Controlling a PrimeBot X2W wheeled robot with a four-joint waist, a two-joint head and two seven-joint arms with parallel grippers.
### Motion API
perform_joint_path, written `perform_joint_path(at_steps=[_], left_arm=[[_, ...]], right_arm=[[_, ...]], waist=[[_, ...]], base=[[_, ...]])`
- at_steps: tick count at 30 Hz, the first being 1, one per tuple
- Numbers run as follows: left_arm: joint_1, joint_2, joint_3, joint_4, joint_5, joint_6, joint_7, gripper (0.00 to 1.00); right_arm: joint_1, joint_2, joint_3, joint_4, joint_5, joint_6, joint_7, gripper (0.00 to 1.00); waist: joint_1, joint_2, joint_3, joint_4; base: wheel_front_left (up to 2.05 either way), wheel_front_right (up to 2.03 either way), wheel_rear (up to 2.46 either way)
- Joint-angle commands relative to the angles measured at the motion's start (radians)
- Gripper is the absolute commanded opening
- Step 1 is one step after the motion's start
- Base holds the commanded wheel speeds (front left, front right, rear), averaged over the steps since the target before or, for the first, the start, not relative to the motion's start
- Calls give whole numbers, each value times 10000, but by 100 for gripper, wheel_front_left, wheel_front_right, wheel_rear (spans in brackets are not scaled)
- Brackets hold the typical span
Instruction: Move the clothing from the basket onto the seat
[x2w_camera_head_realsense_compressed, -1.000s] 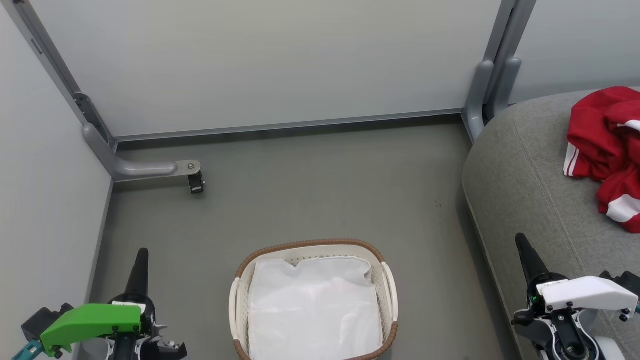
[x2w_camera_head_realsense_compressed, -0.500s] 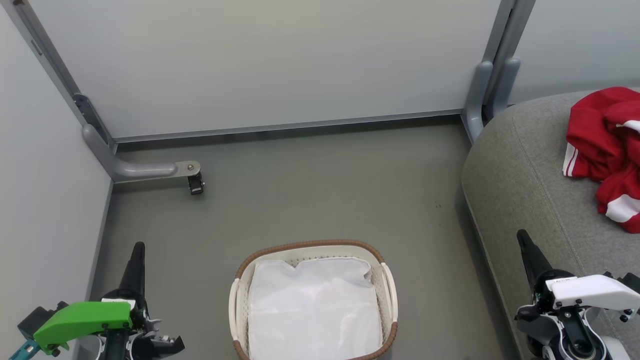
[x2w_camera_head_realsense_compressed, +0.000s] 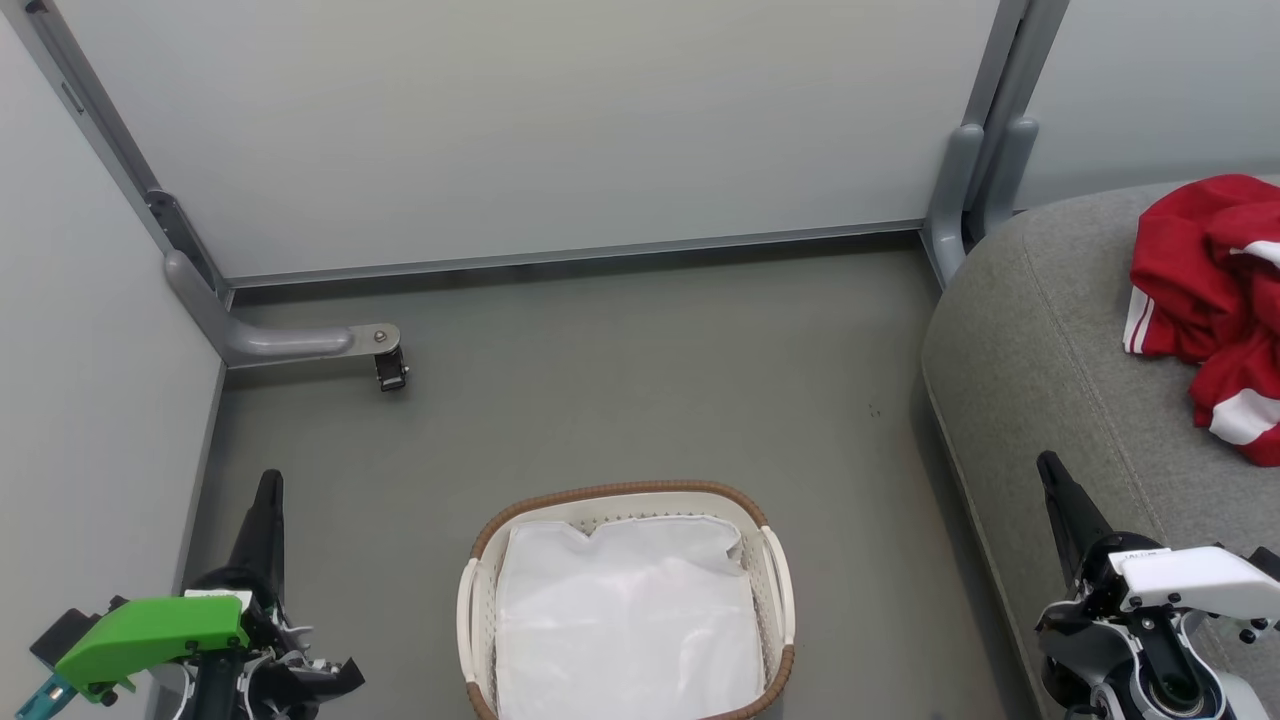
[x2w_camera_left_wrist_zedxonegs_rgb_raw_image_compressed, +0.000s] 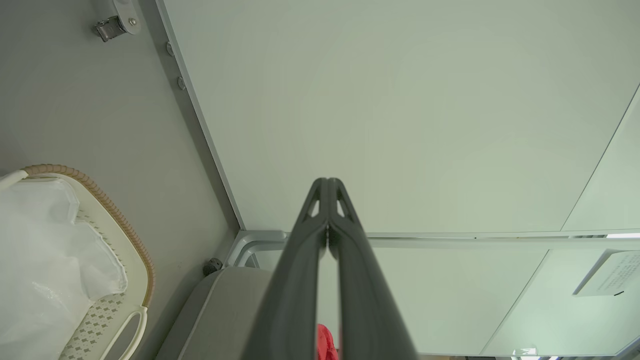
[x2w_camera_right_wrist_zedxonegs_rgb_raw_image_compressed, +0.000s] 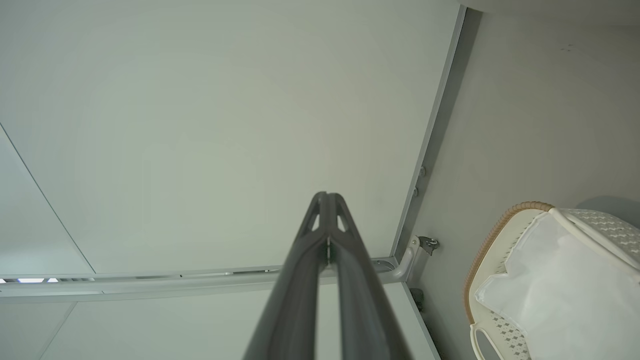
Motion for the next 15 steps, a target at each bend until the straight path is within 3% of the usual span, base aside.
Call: perform_joint_path(at_steps=[1, 15], left_arm=[[-191, -8, 76, -50, -211, -81, 62, 0], [-172, -8, 84, -45, -264, -98, 100, 0]], right_arm=[[-91, -62, -46, -58, 201, -7, 64, 0], [-90, -63, -53, -62, 292, -7, 87, 0]], waist=[[0, 0, -3, -2], [0, 0, -6, -4]], base=[[0, 0, 0], [0, 0, 0]])
